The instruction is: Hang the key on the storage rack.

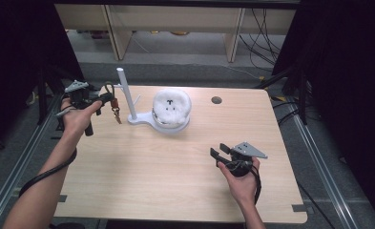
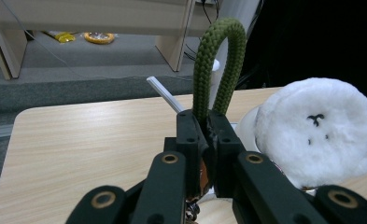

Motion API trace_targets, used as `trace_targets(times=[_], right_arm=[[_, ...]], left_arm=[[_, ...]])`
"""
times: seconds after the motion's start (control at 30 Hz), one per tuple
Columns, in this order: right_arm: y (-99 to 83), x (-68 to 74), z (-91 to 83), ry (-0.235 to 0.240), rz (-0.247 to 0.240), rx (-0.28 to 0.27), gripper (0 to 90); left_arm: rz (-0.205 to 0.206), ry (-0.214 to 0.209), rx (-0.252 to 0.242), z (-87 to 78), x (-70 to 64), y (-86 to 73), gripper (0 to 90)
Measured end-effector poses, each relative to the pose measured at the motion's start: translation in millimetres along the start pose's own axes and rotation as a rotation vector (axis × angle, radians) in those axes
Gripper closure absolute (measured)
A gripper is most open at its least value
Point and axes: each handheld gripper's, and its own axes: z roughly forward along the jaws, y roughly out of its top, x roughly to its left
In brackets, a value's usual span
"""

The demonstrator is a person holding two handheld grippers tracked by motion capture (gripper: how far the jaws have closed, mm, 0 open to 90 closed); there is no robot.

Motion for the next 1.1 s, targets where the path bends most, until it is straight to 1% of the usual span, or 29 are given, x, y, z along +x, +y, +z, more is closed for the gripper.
trace_targets(times=[0.07,0.27,0.3,0.33,0.4,0.47,0.5,0.53,0.57,0.6,0.7,0.73,0.77,0.8,0.93,0.97,1.0,1.03,1.1], right_arm=[[0.2,0.4,-0.7,0.008,0.012,0.005,52.6],[0.0,0.2,-1.5,-0.001,0.010,0.008,52.6],[-0.6,0.4,-1.5,-0.005,0.014,0.005,52.5],[-0.8,1.2,-1.4,0.002,0.028,0.002,52.6],[-0.1,1.2,-2.3,0.004,0.033,0.009,52.6],[-0.2,0.3,-2.2,0.003,0.026,0.003,52.6],[0.2,0.8,-3.1,0.003,0.036,0.010,52.6],[0.2,0.4,-3.3,0.000,0.034,0.011,52.5],[0.6,-0.8,-4.3,-0.013,0.017,0.017,52.5],[0.4,-2.7,-2.9,-0.003,-0.003,0.001,52.5],[0.4,-2.7,-3.1,-0.006,-0.004,0.002,52.5],[0.5,-3.0,-3.6,-0.015,-0.013,0.006,52.5],[-0.1,-1.7,-2.6,-0.001,0.010,0.005,52.5],[-0.4,-1.3,-2.2,0.001,0.016,0.007,52.5],[-1.1,-1.1,-1.1,0.009,0.017,-0.002,52.5],[-0.5,-1.9,-2.4,-0.011,-0.004,0.002,52.5],[-0.6,-2.3,-2.2,-0.005,-0.003,-0.003,52.5],[-0.7,-1.4,-1.9,0.002,0.016,0.004,52.5],[-0.9,-2.3,-1.7,0.000,0.006,-0.001,52.5]], left_arm=[[-0.008,-0.002,0.000,2.0,0.6,0.3,84.3],[-0.027,-0.008,0.015,8.2,1.6,1.4,84.2],[-0.033,-0.011,0.014,9.2,1.8,1.5,84.2],[-0.038,-0.011,0.015,9.9,2.0,1.6,84.2],[-0.049,-0.015,0.015,11.5,2.3,1.7,84.2],[-0.056,-0.018,0.018,12.6,2.8,1.4,84.2],[-0.062,-0.019,0.020,13.6,2.9,0.8,84.1],[-0.064,-0.019,0.023,14.4,3.0,0.4,84.1],[-0.066,-0.019,0.024,14.9,3.1,0.1,84.1],[-0.070,-0.022,0.023,15.7,3.6,0.0,84.1],[-0.074,-0.022,0.026,16.7,4.1,0.5,84.1],[-0.075,-0.022,0.027,17.1,4.0,0.4,84.1],[-0.077,-0.022,0.027,17.7,4.1,0.2,84.1],[-0.076,-0.019,0.030,18.1,4.3,0.1,84.1],[-0.083,-0.019,0.030,19.4,5.3,1.4,84.1],[-0.082,-0.019,0.031,19.7,5.4,1.8,84.1],[-0.082,-0.019,0.032,20.0,5.2,2.0,84.1],[-0.083,-0.018,0.032,20.4,5.1,2.0,84.1],[-0.084,-0.018,0.033,21.3,5.3,1.8,84.0]])
